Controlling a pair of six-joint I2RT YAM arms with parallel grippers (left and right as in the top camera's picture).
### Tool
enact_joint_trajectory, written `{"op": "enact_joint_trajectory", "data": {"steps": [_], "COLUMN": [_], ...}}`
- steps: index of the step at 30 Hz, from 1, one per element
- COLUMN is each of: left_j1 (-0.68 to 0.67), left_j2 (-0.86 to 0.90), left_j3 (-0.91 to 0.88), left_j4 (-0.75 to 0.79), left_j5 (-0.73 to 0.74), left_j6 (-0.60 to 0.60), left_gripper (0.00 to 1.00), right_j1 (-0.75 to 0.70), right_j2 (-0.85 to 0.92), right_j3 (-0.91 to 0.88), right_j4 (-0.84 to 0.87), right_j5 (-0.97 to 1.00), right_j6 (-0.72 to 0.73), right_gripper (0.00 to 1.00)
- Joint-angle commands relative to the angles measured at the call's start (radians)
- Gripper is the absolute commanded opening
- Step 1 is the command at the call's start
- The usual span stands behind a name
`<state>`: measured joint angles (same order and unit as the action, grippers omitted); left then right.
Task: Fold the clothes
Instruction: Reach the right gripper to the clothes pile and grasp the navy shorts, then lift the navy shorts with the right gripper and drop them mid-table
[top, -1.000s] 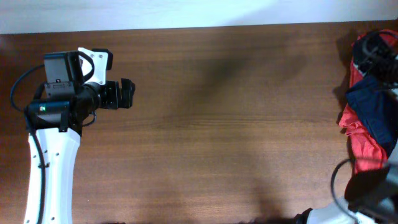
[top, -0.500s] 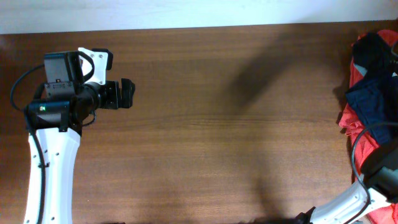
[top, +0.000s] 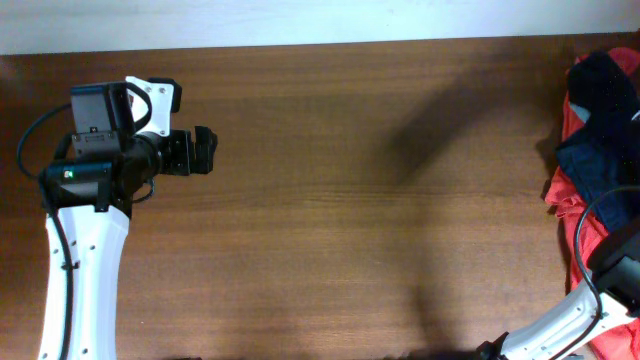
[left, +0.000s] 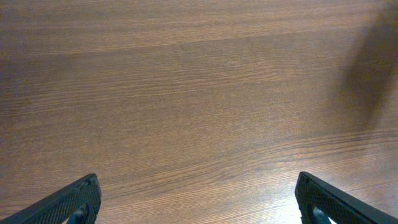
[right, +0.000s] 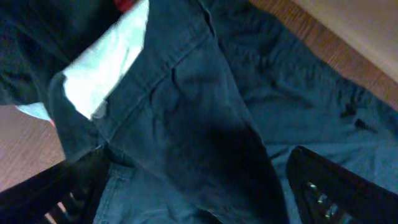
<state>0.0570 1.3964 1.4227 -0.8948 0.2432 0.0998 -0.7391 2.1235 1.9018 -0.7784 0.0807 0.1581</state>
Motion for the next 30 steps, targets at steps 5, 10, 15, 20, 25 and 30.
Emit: {"op": "enact_joint_trajectory", "data": {"steps": [5, 10, 15, 20, 25, 30], "left_j1": [-0.004, -0.004, -0.004, -0.004, -0.004, -0.004], "left_j2": [0.003, 0.003, 0.003, 0.003, 0.003, 0.003], "left_j3": [0.02, 0.02, 0.02, 0.02, 0.02, 0.02], "left_j4": [0.0, -0.001, -0.001, -0.001, -0.001, -0.001], "left_j5": [0.0, -0.001, 0.0, 0.0, 0.0, -0.001], "left_j6": [-0.009, -0.009, -0.009, -0.009, -0.009, -0.009], "left_gripper": [0.99, 0.99, 0.99, 0.99, 0.99, 0.99], "right_j1": [-0.008, 0.006, 0.049, 0.147, 0.342, 0.538], "right_j2": [-0.005, -0.128, -0.283, -0.436, -0.552, -0.535], "right_j3": [0.028, 0.11, 0.211, 0.278, 0.282, 0.271], "right_j4": [-0.027, -0.042, -0.063, -0.063, -0.097, -0.267], "right_j5": [-0.102, -0.218, -0.314, -0.42, -0.504, -0.424], "right_j6": [0.021, 0.042, 0.087, 0.085, 0.016, -0.055], "right_gripper": [0.1, 0.04, 0.04, 0.04, 0.04, 0.04]}}
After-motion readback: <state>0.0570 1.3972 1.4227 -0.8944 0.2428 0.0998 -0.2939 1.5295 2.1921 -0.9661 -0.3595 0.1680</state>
